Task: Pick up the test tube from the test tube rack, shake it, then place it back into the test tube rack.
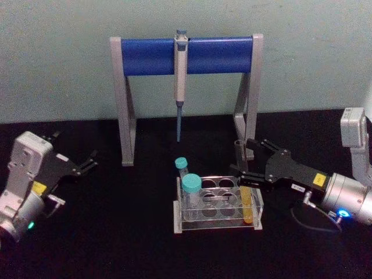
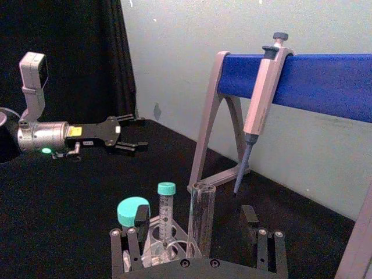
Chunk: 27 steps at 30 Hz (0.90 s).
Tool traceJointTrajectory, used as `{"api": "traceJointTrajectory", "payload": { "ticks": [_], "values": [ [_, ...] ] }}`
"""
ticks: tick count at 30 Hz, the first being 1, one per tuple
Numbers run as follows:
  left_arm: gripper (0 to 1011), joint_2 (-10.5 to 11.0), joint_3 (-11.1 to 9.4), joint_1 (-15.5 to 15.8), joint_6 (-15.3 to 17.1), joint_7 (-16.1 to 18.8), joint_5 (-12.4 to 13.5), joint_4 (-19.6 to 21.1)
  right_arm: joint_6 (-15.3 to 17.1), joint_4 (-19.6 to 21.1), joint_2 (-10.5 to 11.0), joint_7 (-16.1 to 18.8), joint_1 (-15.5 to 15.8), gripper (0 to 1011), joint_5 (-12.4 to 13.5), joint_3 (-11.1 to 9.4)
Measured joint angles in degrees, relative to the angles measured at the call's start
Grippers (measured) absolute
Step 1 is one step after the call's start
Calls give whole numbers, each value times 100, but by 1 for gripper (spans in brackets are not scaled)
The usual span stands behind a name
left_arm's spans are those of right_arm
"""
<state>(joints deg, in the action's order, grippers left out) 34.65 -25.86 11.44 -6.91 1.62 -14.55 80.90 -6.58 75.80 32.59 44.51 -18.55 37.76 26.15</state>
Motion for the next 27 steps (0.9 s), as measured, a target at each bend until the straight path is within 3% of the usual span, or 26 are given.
{"api": "traceJointTrajectory", "payload": {
  "ticks": [5,12,15,18,23,27],
  "values": [
    [1001,0,0,0,0,0,0,0,-99,91,-15,-182,51,1000,-108,-36],
    [1001,0,0,-1,0,0,0,0,-663,326,-194,-654,270,1000,-335,-298],
    [1001,0,0,0,0,0,0,0,-1025,422,-355,-979,401,1000,-490,-476],
    [1001,0,0,0,0,0,0,0,-1182,466,-481,-1218,472,1000,-570,-610],
    [1001,0,0,0,0,0,0,0,-1149,523,-624,-1652,552,1000,-732,-762],
    [1001,0,0,0,0,0,0,0,-871,578,-727,-2155,609,1000,-967,-854]
  ]
}}
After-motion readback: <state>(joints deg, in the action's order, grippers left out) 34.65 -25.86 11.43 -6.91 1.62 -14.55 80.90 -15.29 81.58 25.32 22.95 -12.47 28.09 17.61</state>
